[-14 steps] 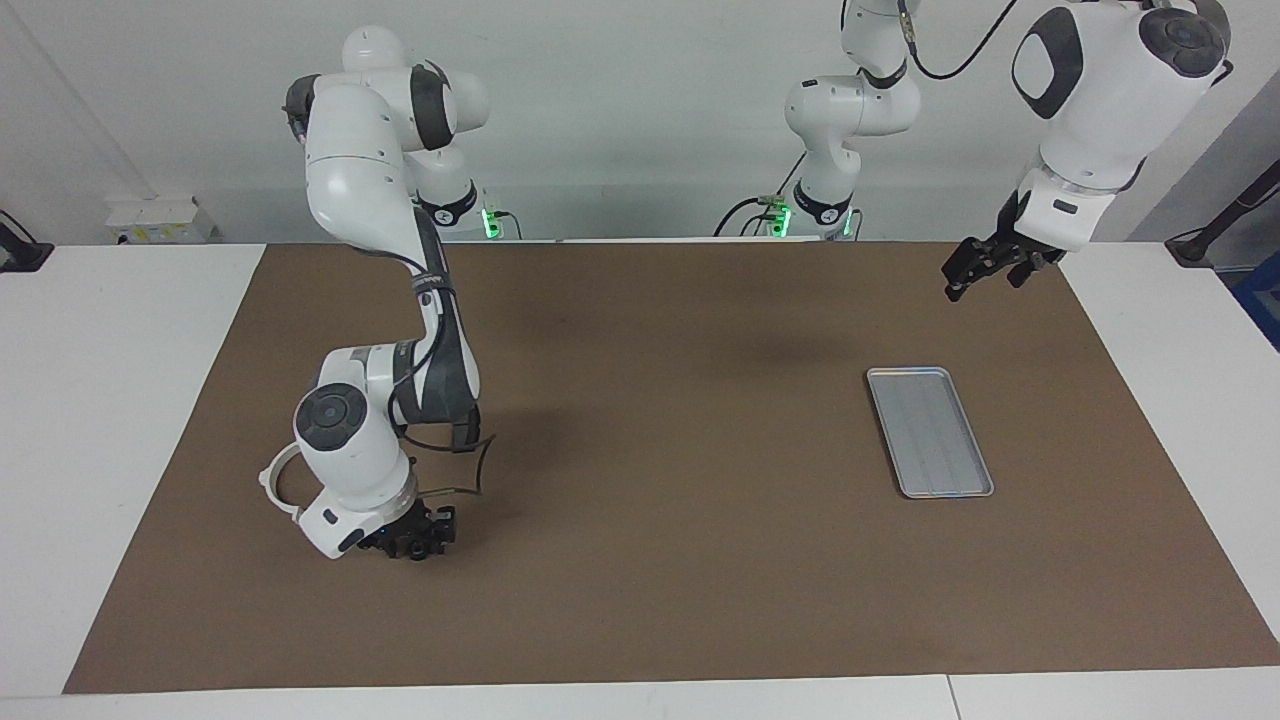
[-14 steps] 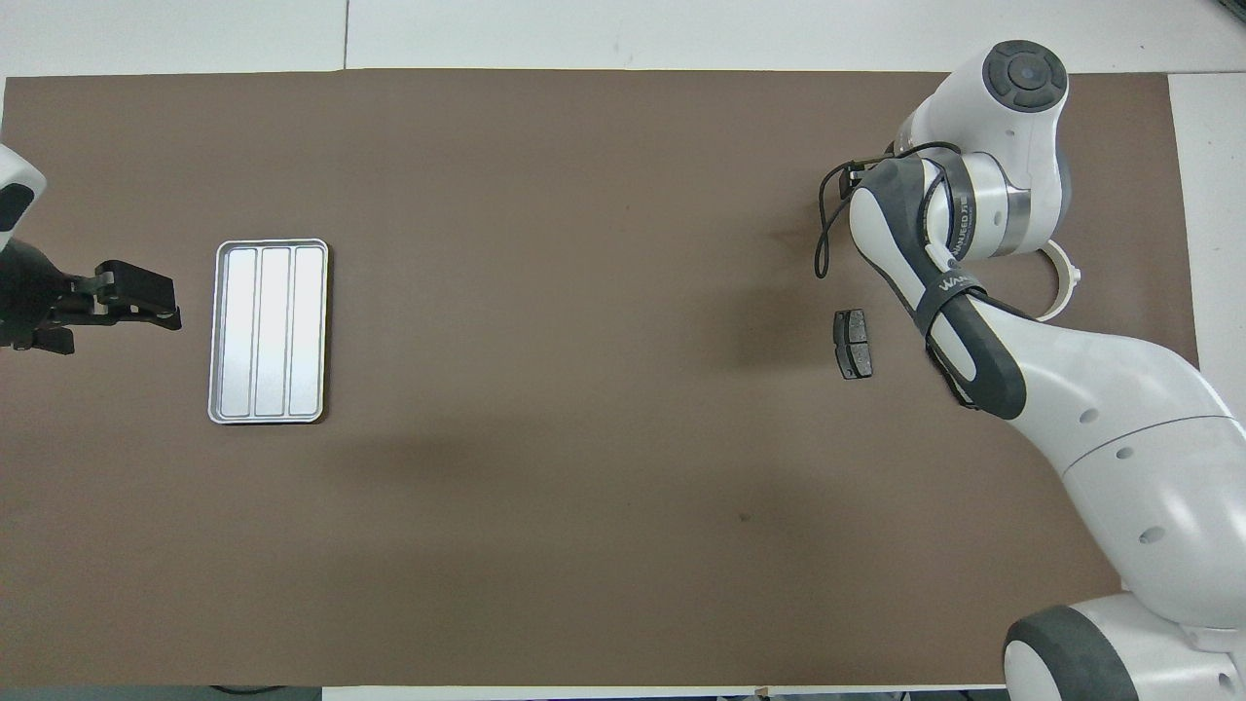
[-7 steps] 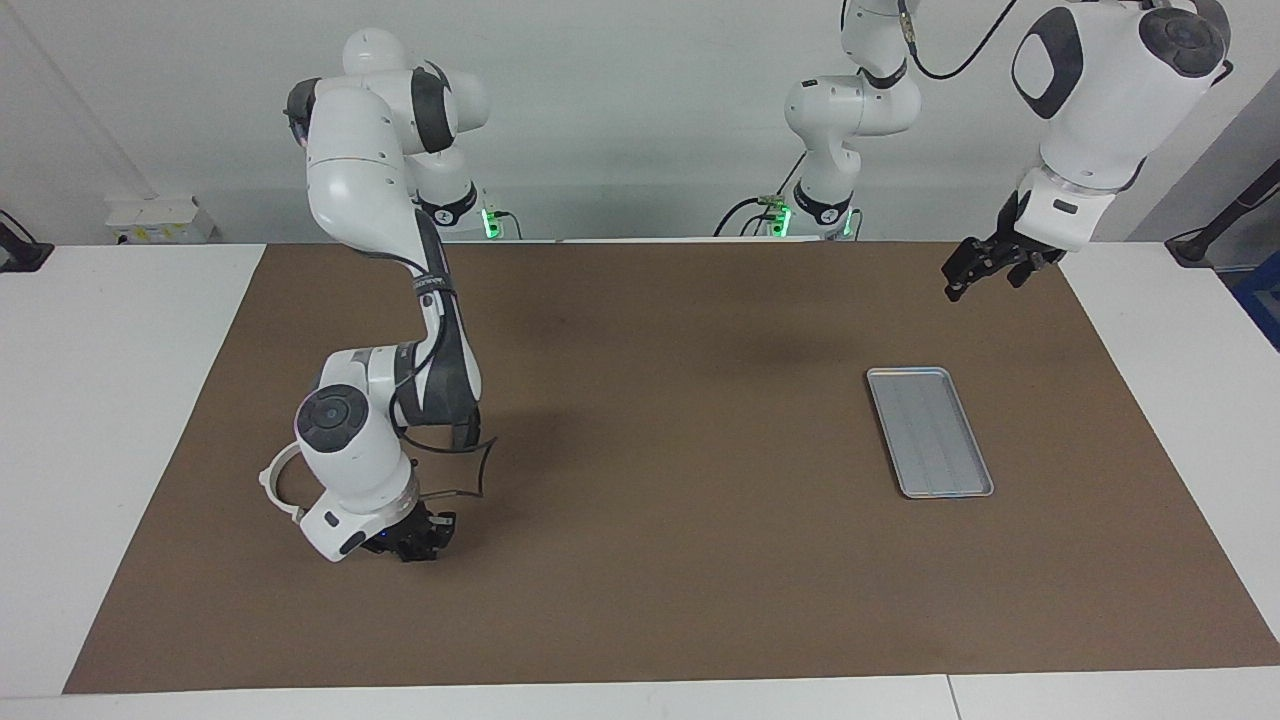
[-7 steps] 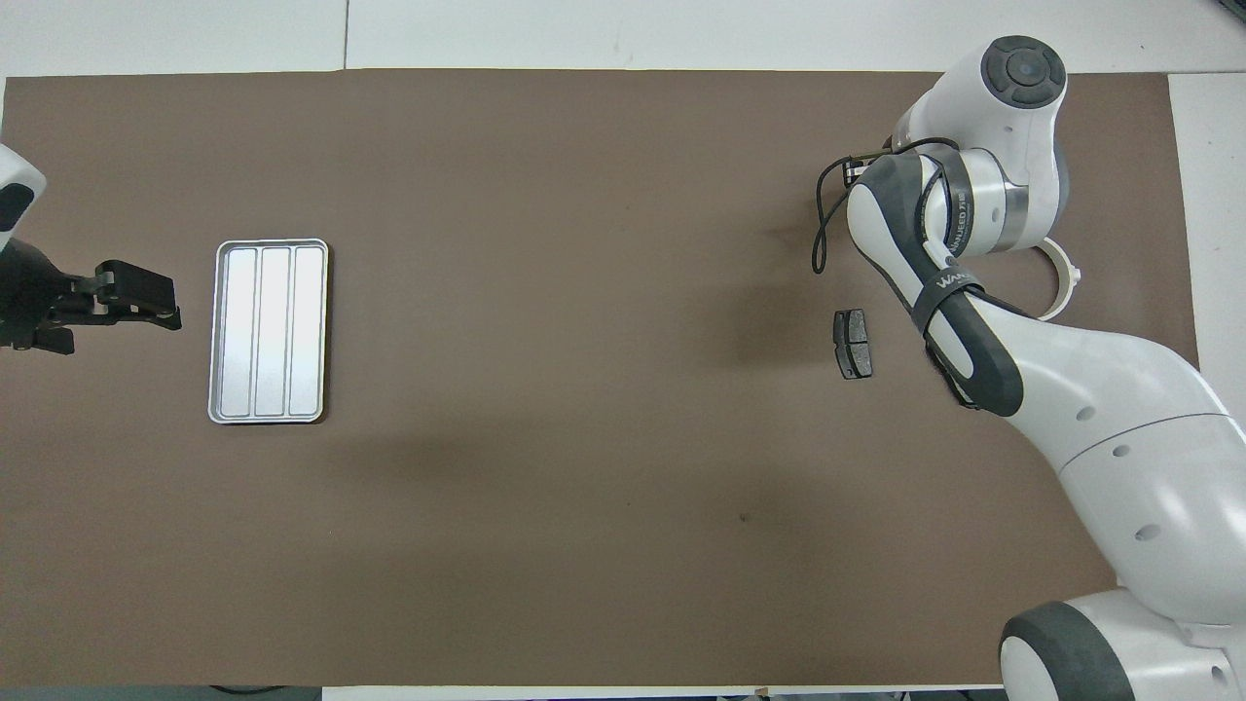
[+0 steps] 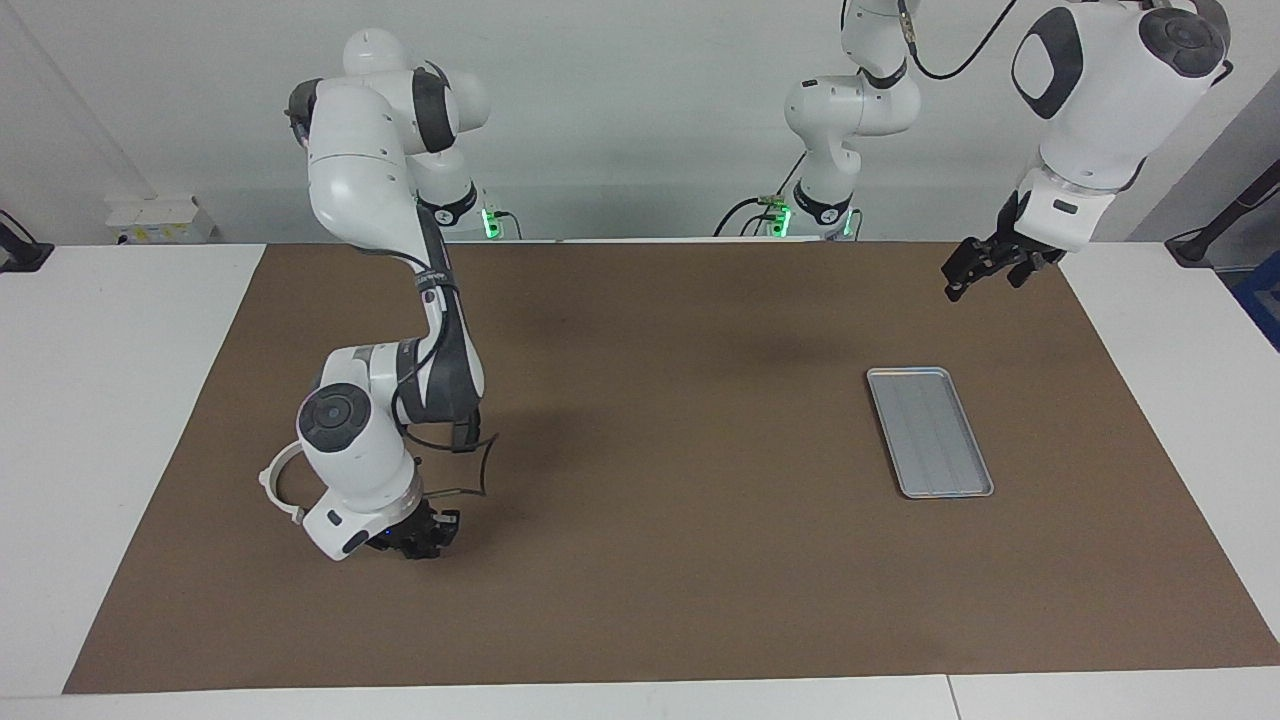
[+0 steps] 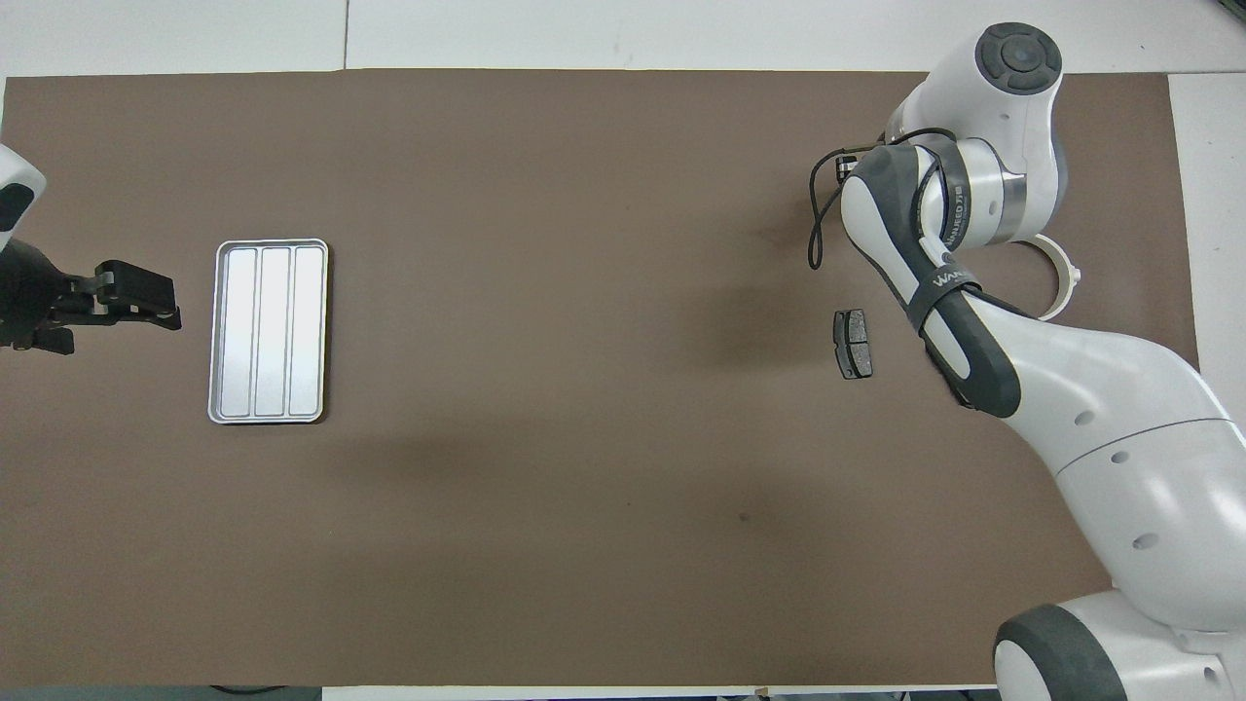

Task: Pick bearing gear from pile to tray
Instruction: 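Grasp the black bearing farther from the robot with the right gripper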

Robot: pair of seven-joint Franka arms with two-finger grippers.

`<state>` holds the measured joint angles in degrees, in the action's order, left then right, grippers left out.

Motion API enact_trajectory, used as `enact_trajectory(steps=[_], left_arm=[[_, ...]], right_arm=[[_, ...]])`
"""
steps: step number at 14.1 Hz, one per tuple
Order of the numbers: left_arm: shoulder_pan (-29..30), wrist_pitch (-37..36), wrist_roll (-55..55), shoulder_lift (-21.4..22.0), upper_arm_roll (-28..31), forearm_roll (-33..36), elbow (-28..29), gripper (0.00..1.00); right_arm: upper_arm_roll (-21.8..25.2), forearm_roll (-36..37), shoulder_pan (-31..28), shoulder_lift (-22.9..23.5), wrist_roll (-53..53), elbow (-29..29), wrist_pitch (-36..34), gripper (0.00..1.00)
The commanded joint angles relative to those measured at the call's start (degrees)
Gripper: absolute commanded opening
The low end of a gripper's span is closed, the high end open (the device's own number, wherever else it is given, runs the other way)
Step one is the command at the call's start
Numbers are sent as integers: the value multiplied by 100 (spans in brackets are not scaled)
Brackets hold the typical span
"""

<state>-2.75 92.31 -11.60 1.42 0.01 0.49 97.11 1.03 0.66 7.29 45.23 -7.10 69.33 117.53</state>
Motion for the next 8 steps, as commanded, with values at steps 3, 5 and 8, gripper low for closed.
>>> enact_trajectory(steps=[3, 5, 8], left_arm=[[-6, 33, 26, 140, 8, -67, 115, 100], [-6, 33, 26, 140, 8, -67, 115, 100], [-6, 33, 26, 140, 17, -67, 115, 100]], right_arm=[[-42, -4, 702, 56, -1879, -420, -546, 0], [-33, 4, 1097, 30, -2723, -429, -555, 0], [-24, 4, 1668, 38, -4085, -429, -442, 0]])
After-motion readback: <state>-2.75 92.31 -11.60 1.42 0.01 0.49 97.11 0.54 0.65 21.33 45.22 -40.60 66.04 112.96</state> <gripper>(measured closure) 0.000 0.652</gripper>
